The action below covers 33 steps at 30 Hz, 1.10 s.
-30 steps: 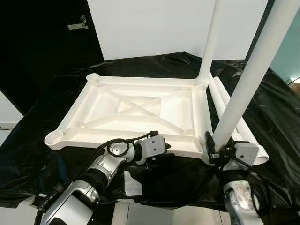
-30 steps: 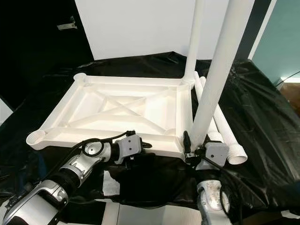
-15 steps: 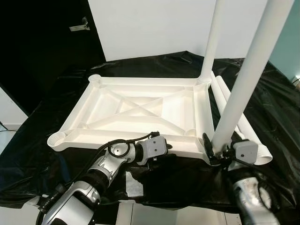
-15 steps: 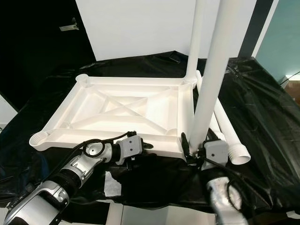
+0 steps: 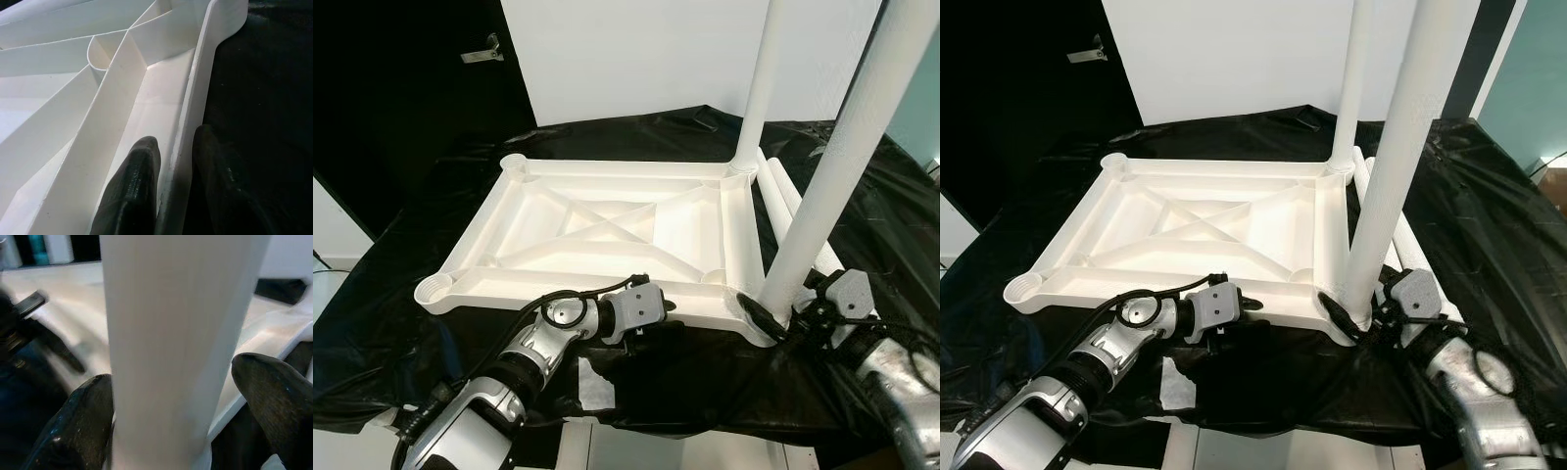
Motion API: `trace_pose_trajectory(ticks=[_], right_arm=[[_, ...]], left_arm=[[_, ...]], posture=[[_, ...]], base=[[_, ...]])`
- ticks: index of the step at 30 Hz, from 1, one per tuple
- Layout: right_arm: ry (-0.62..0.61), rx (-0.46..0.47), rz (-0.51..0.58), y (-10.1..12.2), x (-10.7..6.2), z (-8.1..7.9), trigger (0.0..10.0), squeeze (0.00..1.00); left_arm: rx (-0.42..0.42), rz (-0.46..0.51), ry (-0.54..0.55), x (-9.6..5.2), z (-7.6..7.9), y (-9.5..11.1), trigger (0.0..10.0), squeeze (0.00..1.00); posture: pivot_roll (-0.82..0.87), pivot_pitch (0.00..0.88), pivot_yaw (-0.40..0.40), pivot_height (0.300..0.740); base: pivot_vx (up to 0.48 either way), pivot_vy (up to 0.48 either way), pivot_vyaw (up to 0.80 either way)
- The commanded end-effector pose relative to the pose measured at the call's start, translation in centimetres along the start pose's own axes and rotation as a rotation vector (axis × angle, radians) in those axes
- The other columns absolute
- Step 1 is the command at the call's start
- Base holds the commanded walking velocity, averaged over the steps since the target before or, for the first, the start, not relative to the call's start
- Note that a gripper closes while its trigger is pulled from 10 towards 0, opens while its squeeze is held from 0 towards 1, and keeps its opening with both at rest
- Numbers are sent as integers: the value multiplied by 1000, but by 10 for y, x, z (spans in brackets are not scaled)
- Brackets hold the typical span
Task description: Building children table
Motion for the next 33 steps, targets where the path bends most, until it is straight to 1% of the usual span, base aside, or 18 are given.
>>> trace_pose_trajectory(ticks=[1,2,3,4,6,15,21,23,25,27,29,30,31,33], right_arm=[[56,27,-33,-7,-3,-2,7961,0],[73,27,-34,-7,-3,-1,2941,0],[73,27,-34,-7,-3,-1,2941,0],[90,28,-33,-6,-3,2,0,0],[106,27,-32,-4,-4,6,0,0],[123,36,-43,-7,-7,10,0,0],[165,72,-62,-10,-13,6,0,0],[156,110,-50,-11,-12,2,0,0],[148,127,-44,-12,-12,0,0,0],[43,195,1,-12,-5,-3,0,0],[-261,206,73,-9,3,3,0,0],[-366,199,88,-8,3,7,0,0],[-422,194,95,-7,3,8,0,0],[-436,191,95,-7,3,9,0,0]], left_arm=[[-99,-147,-266,-2,54,-41,10000,0],[-99,-148,-265,-2,54,-41,10000,0],[-99,-148,-265,-2,54,-41,10000,0],[-100,-149,-263,-2,54,-42,10000,0],[-101,-151,-260,-2,53,-42,10000,0],[-99,-154,-260,-2,53,-43,10000,0],[-92,-154,-270,-2,53,-42,10000,0],[-91,-154,-271,-2,53,-42,10000,0],[-91,-153,-272,-2,53,-42,10000,0],[-92,-152,-271,-1,53,-41,10000,0],[-100,-150,-262,-2,53,-42,10000,0],[-102,-150,-259,-2,53,-42,10000,0],[-104,-150,-258,-2,53,-42,10000,0],[-104,-149,-258,-2,53,-42,10000,0]], posture=[[-170,32,45,740],[-170,32,45,740],[-170,32,45,740],[-168,29,43,740],[-168,29,43,740],[-174,26,47,740],[-178,30,53,740],[-178,30,53,740],[-178,30,53,740],[-168,30,46,740],[-159,31,42,740],[-159,31,42,740],[-159,31,42,740],[-159,31,42,740]], base=[[0,0,0],[0,0,0],[0,0,0],[0,0,0],[0,0,0],[0,0,0],[0,0,0],[0,0,0],[0,0,0],[0,0,0],[0,0,0],[0,0,0],[0,0,0],[0,0,0]])
Point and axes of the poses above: a point about 5 cm out from each wrist's last joint towards the gripper, its own x axis pointing out of the wrist towards the gripper, its own y axis along the axis of the wrist's last joint, z = x × y, the point moved 5 cm from there along x, pointing out of the wrist towards the gripper
